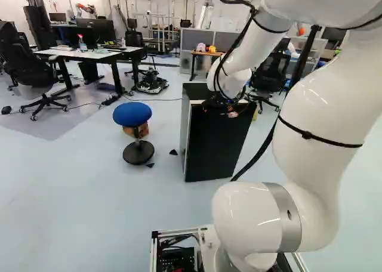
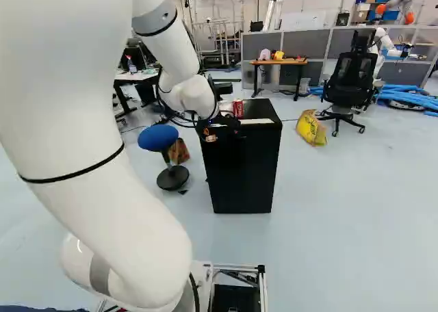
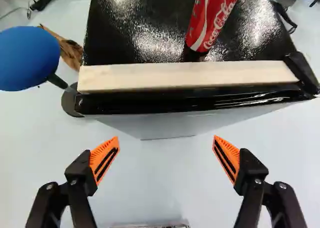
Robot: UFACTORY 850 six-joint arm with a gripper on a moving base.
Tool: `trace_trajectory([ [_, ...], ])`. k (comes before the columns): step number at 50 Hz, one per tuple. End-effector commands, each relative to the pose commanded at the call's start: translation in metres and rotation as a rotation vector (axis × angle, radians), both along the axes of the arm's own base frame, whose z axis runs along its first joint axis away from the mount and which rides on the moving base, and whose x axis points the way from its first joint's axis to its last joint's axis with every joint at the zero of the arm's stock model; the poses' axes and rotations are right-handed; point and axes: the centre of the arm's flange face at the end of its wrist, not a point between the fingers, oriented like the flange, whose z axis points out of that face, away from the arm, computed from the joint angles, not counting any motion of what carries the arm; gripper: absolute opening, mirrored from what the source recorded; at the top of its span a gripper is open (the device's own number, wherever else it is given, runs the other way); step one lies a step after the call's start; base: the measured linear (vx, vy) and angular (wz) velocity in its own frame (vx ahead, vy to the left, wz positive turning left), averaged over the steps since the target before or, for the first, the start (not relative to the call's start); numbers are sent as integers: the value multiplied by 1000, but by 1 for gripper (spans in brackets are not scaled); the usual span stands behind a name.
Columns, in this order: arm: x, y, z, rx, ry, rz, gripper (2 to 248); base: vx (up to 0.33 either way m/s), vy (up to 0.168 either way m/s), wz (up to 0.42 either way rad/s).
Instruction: Grab a drink from the fridge
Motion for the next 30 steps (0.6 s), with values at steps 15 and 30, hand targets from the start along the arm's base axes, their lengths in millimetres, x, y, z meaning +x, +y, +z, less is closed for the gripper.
trace_trajectory([
  [15, -10, -3, 10, 11, -158, -32, 247, 0, 0, 0],
  [30, -1, -4, 19, 19, -309, -61, 247, 0, 0, 0],
])
